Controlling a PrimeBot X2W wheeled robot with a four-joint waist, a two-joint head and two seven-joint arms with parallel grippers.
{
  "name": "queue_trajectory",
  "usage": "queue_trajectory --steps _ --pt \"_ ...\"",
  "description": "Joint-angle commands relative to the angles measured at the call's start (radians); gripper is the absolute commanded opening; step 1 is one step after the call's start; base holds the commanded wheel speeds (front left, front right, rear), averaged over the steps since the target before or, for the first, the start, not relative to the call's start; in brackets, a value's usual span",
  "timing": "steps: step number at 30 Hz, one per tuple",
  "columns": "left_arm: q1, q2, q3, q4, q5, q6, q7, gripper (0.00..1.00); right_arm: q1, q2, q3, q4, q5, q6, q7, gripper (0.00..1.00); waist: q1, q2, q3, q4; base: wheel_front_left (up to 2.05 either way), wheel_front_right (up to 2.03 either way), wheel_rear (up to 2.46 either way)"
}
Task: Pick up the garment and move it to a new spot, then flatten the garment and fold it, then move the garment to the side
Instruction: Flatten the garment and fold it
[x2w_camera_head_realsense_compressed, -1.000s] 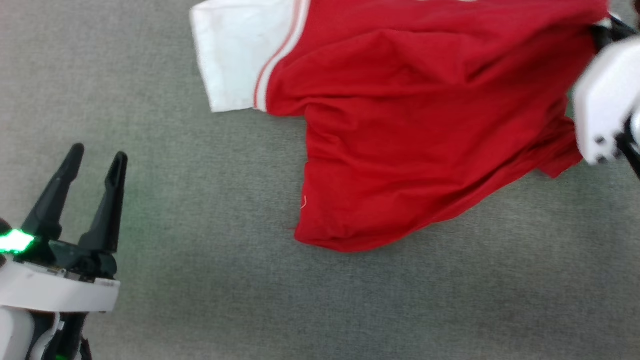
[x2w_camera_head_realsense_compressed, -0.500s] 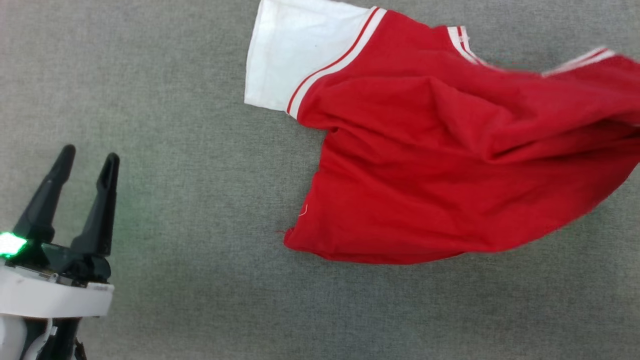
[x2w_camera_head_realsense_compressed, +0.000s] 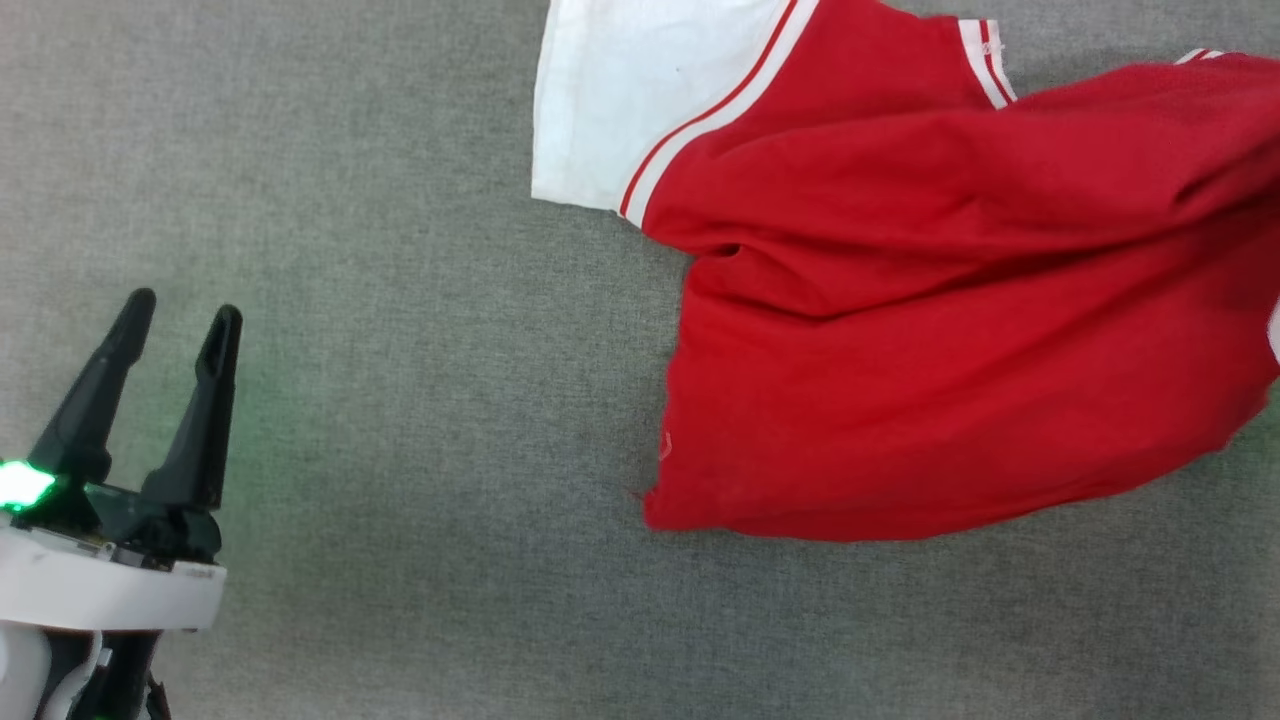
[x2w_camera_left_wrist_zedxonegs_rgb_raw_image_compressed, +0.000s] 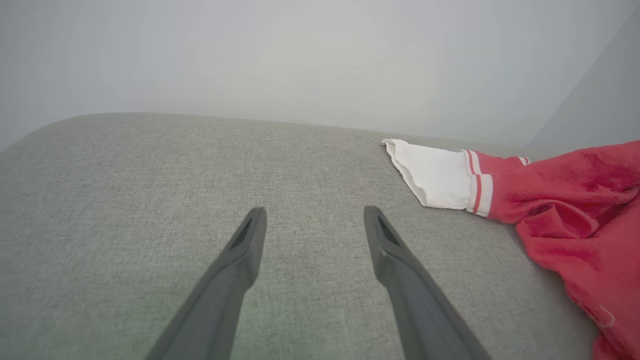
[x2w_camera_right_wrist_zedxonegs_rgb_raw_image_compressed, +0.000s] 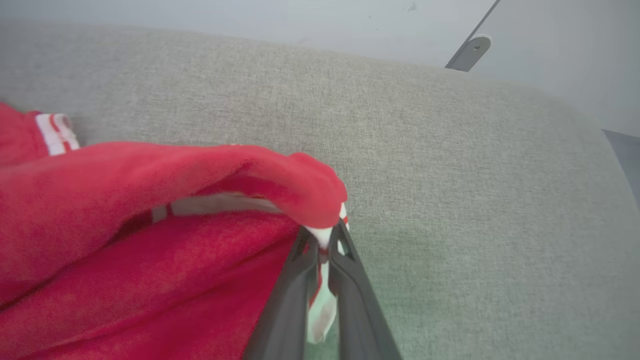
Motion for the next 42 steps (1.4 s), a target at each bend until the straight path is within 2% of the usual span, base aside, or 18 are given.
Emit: queue_trajectory --steps 1,6,7,8,9,10,13,17,21,23,26,29,34,42 --pt "-0.015 0.006 -0.004 -0.004 0.001 0.002 0.000 1.00 -0.027 0.014 -0.010 0.050 -0.024 -0.001 -0.043 0.00 0.0000 0.0000 0.010 0.002 0.00 0.00 0.00" --pt "-0.017 0.017 -0.005 -0.010 0.004 0.002 0.000 1.00 -0.099 0.043 -0.010 0.193 -0.068 -0.001 -0.178 0.00 0.0000 0.0000 0.022 -0.004 0.00 0.00 0.00" --pt "-0.014 0.019 -0.002 -0.010 0.005 0.002 0.000 1.00 -0.107 0.045 -0.006 0.211 -0.068 -0.001 -0.194 0.06 0.0000 0.0000 0.022 -0.008 0.00 0.00 0.00" --pt "-0.009 0.021 0.002 -0.009 0.005 0.002 0.000 1.00 -0.108 0.048 0.009 0.226 -0.063 -0.001 -0.206 0.27 0.0000 0.0000 0.021 -0.015 0.00 0.00 0.00" --pt "-0.002 0.022 0.005 -0.008 0.006 0.002 0.000 1.00 -0.106 0.049 0.022 0.233 -0.057 -0.001 -0.216 0.82 0.0000 0.0000 0.018 -0.022 0.00 0.00 0.00" --pt "0.004 0.023 0.009 -0.007 0.007 0.002 0.000 1.00 -0.101 0.048 0.034 0.234 -0.051 -0.001 -0.223 1.00 0.0000 0.0000 0.014 -0.031 0.00 0.00 0.00" --pt "0.022 0.029 0.017 -0.012 0.009 0.002 0.000 1.00 -0.069 0.043 0.072 0.203 -0.013 -0.002 -0.213 1.00 0.0000 0.0000 -0.003 -0.061 0.00 0.00 0.00" --pt "0.044 0.034 0.024 -0.026 0.013 0.002 0.000 1.00 -0.004 -0.019 0.114 0.088 0.071 -0.001 -0.135 1.00 0.0000 0.0000 -0.018 -0.100 0.00 0.00 0.00" --pt "0.060 0.041 0.027 -0.043 0.017 0.002 0.000 1.00 0.062 -0.093 0.080 -0.036 0.158 -0.002 -0.013 1.00 0.0000 0.0000 -0.014 -0.126 0.00 0.00 0.00" --pt "0.065 0.045 0.023 -0.049 0.018 0.002 0.000 1.00 0.085 -0.107 0.046 -0.077 0.188 -0.001 0.043 1.00 0.0000 0.0000 -0.012 -0.133 0.00 0.00 0.00" --pt "0.072 0.049 0.022 -0.053 0.016 0.002 0.000 1.00 0.095 -0.108 -0.002 -0.097 0.226 -0.001 0.097 1.00 0.0000 0.0000 -0.003 -0.139 0.00 0.00 0.00" --pt "0.071 0.053 0.017 -0.060 0.014 0.002 0.000 1.00 0.083 -0.086 -0.006 -0.088 0.234 -0.001 0.115 1.00 0.0000 0.0000 0.008 -0.135 0.00 0.00 0.00" --pt "0.065 0.056 0.021 -0.060 0.011 0.002 0.000 1.00 0.043 -0.029 0.023 -0.056 0.183 -0.001 0.108 1.00 0.0000 0.0000 0.031 -0.124 0.00 0.00 0.00" --pt "0.058 0.057 0.024 -0.058 0.007 0.002 0.000 1.00 0.009 0.014 0.032 0.005 0.129 -0.001 0.099 1.00 0.0000 0.0000 0.054 -0.114 0.00 0.00 0.00"
